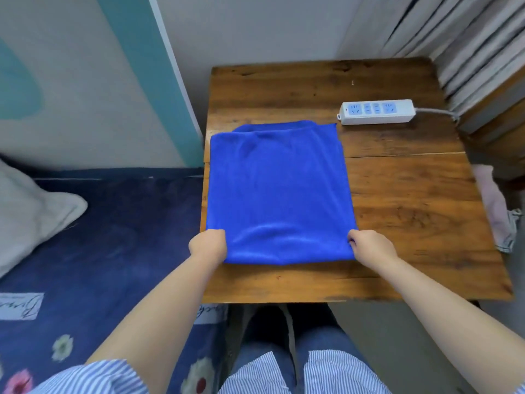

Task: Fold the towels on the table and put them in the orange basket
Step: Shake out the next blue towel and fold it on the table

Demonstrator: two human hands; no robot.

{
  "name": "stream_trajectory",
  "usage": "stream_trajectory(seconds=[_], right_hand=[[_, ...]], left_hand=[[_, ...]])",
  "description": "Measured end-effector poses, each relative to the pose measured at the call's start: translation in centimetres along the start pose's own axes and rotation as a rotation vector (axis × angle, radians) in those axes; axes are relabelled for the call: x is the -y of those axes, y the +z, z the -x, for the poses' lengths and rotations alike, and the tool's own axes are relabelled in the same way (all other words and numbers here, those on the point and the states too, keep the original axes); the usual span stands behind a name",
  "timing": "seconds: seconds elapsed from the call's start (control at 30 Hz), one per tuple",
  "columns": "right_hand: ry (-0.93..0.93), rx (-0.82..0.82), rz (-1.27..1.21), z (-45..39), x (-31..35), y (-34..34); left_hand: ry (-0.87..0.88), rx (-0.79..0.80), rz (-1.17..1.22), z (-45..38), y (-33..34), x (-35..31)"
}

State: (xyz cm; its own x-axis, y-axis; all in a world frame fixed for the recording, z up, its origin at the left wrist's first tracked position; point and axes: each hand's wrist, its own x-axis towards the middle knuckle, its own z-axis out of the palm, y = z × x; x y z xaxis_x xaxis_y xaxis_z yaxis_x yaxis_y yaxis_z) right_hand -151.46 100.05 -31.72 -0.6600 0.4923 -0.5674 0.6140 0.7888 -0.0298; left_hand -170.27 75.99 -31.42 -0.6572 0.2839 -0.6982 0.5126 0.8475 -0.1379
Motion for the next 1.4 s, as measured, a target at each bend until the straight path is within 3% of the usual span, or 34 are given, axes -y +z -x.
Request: stream_trajectory(seconds=[0.1, 0.23, 0.3, 0.37, 0.53, 0.7, 0.9, 1.1, 1.27, 1.4], right_hand=[[0.015, 0.263, 0.106, 0.4, -0.2, 0.8], [0.023, 0.620, 0.267, -0.3, 0.4, -0.6], [0.034, 0.709, 0.327, -0.9, 0.8, -1.4], [0.007, 0.650, 0.347, -2.0, 1.1, -2.3], [-0.064, 0.162, 0.140, -6.5, 2.6, -5.5], [-0.191, -0.158, 0.074, -11.6, 4.2, -8.6], [-0.245, -0.324, 0.072, -16.2, 4.3, -9.8], [-0.256, -0.250, 0.087, -18.5, 3.3, -9.6], [-0.273, -0.378, 0.009, -18.9, 2.9, -9.6], [-0.308, -0.396, -0.064, -17.7, 2.2, -9.4]], left_hand=[[0.006, 0.227, -0.065, 0.3, 1.1, 0.0], [0.036, 0.642, -0.154, 0.7, 0.1, -0.4], [0.058, 0.745, -0.173, 1.0, -1.1, -1.1], [0.099, 0.658, -0.212, 0.5, -2.1, -1.6], [0.013, 0.062, 0.033, -3.8, -5.4, -2.2], [0.028, -0.216, 0.107, -8.0, -9.5, -4.0], [0.006, -0.324, 0.042, -11.7, -11.4, -5.1], [0.002, -0.315, 0.010, -14.7, -11.0, -4.5], [0.104, -0.294, -0.042, -15.3, -11.3, -3.5], [0.169, -0.265, 0.061, -14.4, -11.7, -2.2]])
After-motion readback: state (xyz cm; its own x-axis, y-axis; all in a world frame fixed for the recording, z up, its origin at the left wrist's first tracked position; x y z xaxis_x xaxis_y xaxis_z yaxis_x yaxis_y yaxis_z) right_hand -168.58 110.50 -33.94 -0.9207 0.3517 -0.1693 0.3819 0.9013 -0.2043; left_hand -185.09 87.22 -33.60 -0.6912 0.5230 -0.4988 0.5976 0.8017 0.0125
